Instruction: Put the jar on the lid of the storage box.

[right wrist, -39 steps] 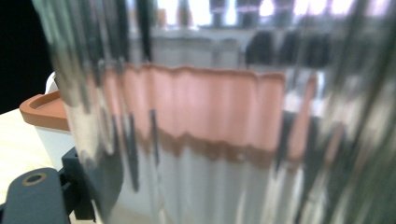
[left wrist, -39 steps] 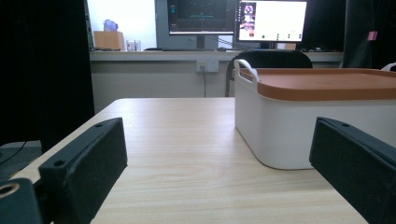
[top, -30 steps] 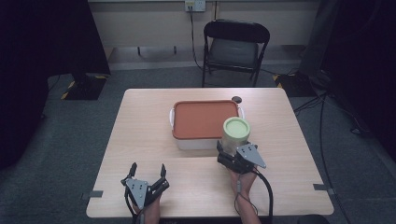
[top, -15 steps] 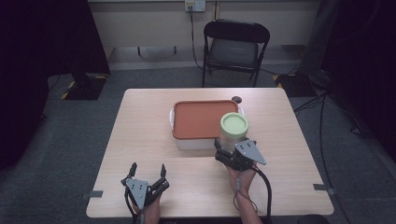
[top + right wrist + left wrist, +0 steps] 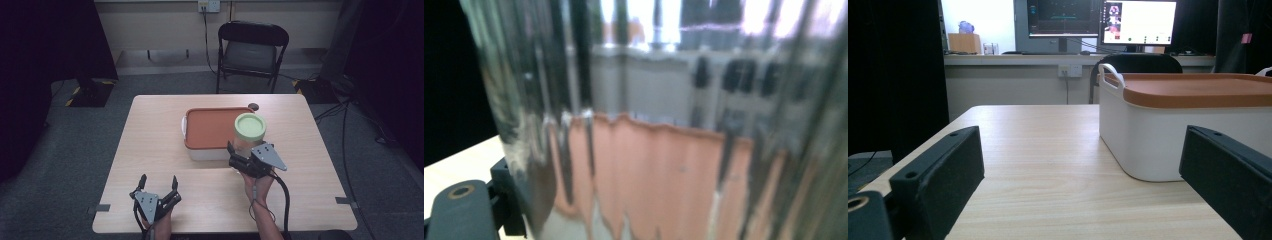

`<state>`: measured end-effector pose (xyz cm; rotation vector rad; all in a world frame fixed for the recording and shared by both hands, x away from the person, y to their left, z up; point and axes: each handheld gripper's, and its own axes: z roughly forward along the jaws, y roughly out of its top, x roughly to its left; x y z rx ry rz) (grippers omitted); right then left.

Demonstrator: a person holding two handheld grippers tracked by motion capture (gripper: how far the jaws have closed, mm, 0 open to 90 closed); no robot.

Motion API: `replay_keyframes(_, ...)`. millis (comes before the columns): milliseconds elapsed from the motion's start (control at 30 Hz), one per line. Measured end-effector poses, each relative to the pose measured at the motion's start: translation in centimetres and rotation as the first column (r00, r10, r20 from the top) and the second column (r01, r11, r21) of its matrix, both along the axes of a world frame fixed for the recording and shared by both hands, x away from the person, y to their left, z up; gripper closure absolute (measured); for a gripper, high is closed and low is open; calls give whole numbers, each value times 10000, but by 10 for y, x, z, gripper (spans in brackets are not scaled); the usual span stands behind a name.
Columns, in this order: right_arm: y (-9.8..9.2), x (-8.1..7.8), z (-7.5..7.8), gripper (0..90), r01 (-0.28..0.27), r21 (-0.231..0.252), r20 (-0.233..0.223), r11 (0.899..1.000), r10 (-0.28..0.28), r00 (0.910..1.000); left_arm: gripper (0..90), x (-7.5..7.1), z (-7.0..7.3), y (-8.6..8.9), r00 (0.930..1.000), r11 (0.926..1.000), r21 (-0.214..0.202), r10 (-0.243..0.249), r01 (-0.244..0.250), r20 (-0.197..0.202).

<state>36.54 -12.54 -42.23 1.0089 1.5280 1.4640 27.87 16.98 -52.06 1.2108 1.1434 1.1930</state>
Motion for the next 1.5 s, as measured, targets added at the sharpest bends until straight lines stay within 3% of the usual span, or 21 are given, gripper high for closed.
replay_keyframes(367,3,4,19,116,7,-218,181,9998,-3,9998,36,0,0,0,10000,10000,3,5,-5,2)
replay_keyframes(500,2,7,24,116,-137,45,86,9999,136,9999,37,0,0,0,10000,10000,2,6,-6,1)
replay_keyframes(700,5,11,34,117,-98,-63,202,9999,99,9997,37,0,0,0,10000,10000,3,6,-6,1)
replay_keyframes(1167,11,34,51,116,-37,-99,182,9999,39,9998,37,0,0,0,10000,10000,4,8,-8,-3)
replay_keyframes(1500,19,56,46,116,64,-222,64,9997,-62,10000,36,0,0,0,10000,10000,2,2,-2,-3)
